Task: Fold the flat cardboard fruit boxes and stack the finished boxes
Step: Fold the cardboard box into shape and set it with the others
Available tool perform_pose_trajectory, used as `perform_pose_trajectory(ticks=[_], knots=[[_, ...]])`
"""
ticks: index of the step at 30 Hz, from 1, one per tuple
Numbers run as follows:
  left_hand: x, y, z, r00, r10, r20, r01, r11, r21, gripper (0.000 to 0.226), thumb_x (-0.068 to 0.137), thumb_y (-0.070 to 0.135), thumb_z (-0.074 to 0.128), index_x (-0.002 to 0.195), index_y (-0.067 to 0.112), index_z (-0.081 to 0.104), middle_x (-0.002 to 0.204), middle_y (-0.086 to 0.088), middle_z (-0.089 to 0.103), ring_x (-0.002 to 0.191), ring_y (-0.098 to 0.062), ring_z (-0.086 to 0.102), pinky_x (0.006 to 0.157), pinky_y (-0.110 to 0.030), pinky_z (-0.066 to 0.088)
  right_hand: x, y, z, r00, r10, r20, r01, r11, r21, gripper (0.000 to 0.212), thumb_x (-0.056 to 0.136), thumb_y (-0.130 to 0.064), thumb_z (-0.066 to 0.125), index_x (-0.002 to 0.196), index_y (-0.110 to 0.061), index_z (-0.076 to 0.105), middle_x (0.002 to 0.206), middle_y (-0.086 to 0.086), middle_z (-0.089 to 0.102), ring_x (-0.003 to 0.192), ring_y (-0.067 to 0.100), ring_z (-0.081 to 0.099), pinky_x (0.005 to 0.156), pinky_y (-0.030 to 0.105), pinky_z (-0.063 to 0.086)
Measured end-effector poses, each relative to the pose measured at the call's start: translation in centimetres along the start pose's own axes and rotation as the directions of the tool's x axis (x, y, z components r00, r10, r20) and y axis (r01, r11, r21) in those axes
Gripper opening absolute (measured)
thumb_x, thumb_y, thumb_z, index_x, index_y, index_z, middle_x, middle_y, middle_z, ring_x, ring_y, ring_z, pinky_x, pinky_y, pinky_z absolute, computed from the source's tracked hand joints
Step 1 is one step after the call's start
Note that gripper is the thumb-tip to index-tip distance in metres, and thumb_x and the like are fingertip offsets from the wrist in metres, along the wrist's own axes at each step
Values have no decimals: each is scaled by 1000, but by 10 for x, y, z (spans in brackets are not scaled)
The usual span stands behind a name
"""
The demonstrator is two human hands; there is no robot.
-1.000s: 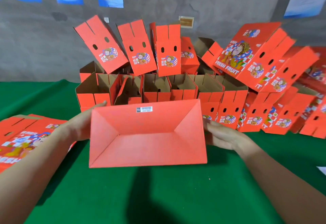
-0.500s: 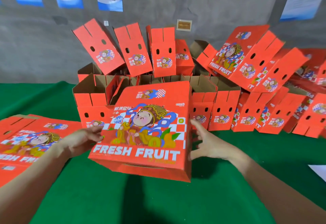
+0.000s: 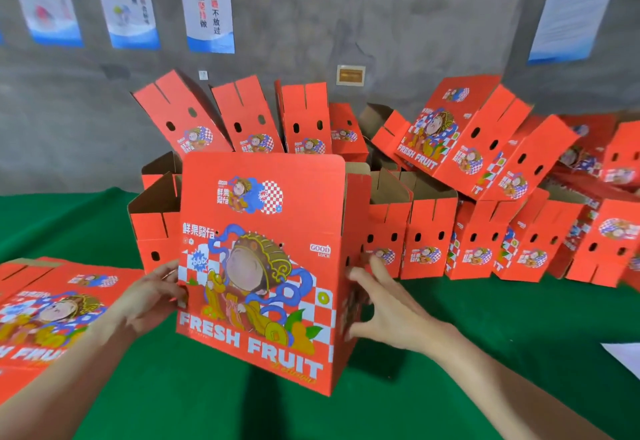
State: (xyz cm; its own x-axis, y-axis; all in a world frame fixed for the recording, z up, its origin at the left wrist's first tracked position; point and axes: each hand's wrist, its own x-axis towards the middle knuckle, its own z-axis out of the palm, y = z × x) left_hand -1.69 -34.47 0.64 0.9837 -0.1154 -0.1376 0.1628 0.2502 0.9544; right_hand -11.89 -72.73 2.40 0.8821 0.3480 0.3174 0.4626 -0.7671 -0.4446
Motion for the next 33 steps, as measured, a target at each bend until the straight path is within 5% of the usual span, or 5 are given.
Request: perform_pose_trajectory(ticks=[7,13,18,24,33], knots=[[22,49,49,939,344,14,-337,909,244,45,96,-5,41,133,18,51,103,-3,69,85,-16,61,69,-28,44,27,-6,-27,981,-51,-189,43,998,-49,80,68,-41,83,119,-61,25,136,-24,10,111,15,40,101,38,44],[28,83,130,764,618,186,-543,459,704,55,89,15,64,139,14,40,127,9,47,111,-6,47,72,-1,38,65,4,-62,941,45,-336,-78,993,-85,80,63,-42,84,116,-59,26,148,-8,12,112,33,52,98,44,45],[49,63,172,681,611,404,-575,104,812,81,89,19,64,152,12,13,158,2,0,143,-7,4,114,-23,15,99,21,-86,888,127,-442,-194,975,-109,82,63,-38,86,119,-54,28,149,5,13,99,32,58,93,38,48],[129,59,209,814,472,339,-419,72,905,62,99,30,44,151,10,17,159,-13,9,147,-24,8,117,-40,18,140,50,-117,802,170,-572,-325,929,-180,82,67,-33,84,121,-52,25,145,13,23,104,40,58,86,41,49],[238,17,261,880,71,470,-444,-228,866,48,102,43,25,149,41,16,161,-3,5,148,-23,6,116,-50,15,191,139,-159,662,346,-665,-578,801,-157,85,70,-24,81,133,-45,28,147,22,9,99,43,57,87,42,47]])
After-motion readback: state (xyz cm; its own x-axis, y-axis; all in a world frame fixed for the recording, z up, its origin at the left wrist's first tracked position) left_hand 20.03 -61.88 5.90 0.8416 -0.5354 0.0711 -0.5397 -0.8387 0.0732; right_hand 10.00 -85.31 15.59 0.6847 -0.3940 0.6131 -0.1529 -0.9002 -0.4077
